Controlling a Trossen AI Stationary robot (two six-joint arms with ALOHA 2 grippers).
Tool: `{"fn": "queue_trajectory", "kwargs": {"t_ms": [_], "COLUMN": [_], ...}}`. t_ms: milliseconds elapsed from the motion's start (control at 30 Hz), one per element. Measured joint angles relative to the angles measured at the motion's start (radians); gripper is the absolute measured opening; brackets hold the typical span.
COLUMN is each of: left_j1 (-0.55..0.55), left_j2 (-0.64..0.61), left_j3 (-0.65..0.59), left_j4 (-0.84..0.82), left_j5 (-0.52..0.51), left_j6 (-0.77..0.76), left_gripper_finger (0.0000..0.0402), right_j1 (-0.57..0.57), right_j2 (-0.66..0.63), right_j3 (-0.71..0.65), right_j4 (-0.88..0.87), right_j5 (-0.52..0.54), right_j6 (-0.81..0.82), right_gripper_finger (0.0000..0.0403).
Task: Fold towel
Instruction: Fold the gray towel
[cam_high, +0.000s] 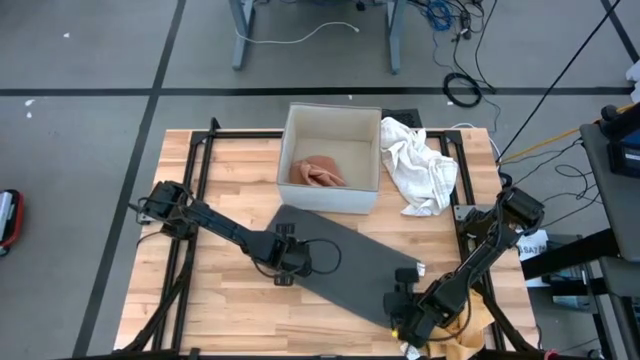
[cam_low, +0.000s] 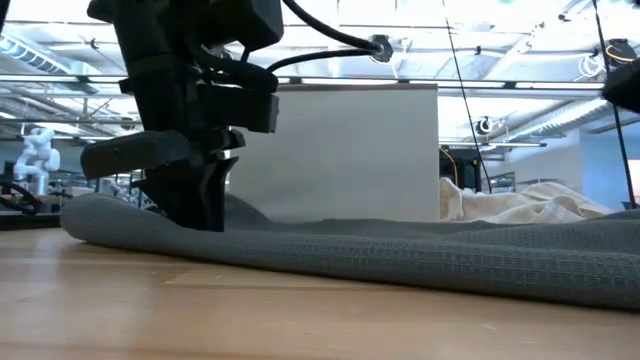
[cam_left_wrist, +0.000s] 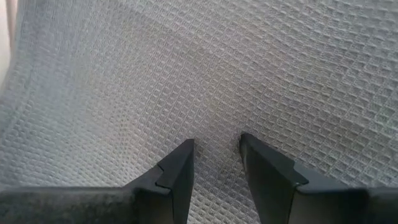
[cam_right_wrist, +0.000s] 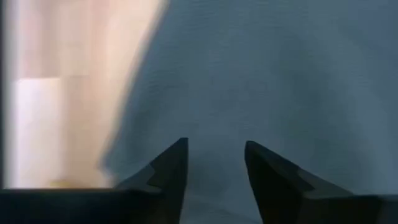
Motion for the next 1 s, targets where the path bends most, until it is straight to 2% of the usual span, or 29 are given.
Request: {"fn": "queue_trajectory", "kwargs": {"t_ms": [167, 267, 433, 567, 700, 1000], "left_j1": [-0.035, -0.062, -0.120, -0.158, -0.176, -0.177], "left_j2": [0.001, 0.001, 0.002, 0.006, 0.005, 0.000], "left_j3": [-0.002, -0.003, -0.002, -0.004, -0.004, 0.000], "left_j4": [0.020, 0.095, 0.256, 0.309, 0.274, 0.115], "left_j5": [0.009, 0.035, 0.040, -0.019, -0.069, -0.085], "left_j6": [0.000, 0.044, 0.164, 0.211, 0.189, 0.097], "left_gripper_finger": [0.0144, 0.0144, 0.0144, 0.0144, 0.0144, 0.0144], "right_j1": [-0.048, -0.072, -0.097, -0.116, -0.139, -0.180], "right_j2": [0.000, 0.000, 0.000, 0.000, 0.000, 0.000], "right_j3": [0.000, 0.000, 0.000, 0.000, -0.030, -0.168], "right_j4": [-0.028, -0.002, 0.074, 0.092, 0.139, 0.316], "right_j5": [0.003, 0.009, 0.091, 0.141, 0.162, 0.113], "right_j6": [-0.035, -0.101, -0.238, -0.274, -0.268, -0.205], "right_gripper_finger": [0.0165, 0.0161, 0.0153, 0.0151, 0.0151, 0.0151]}}
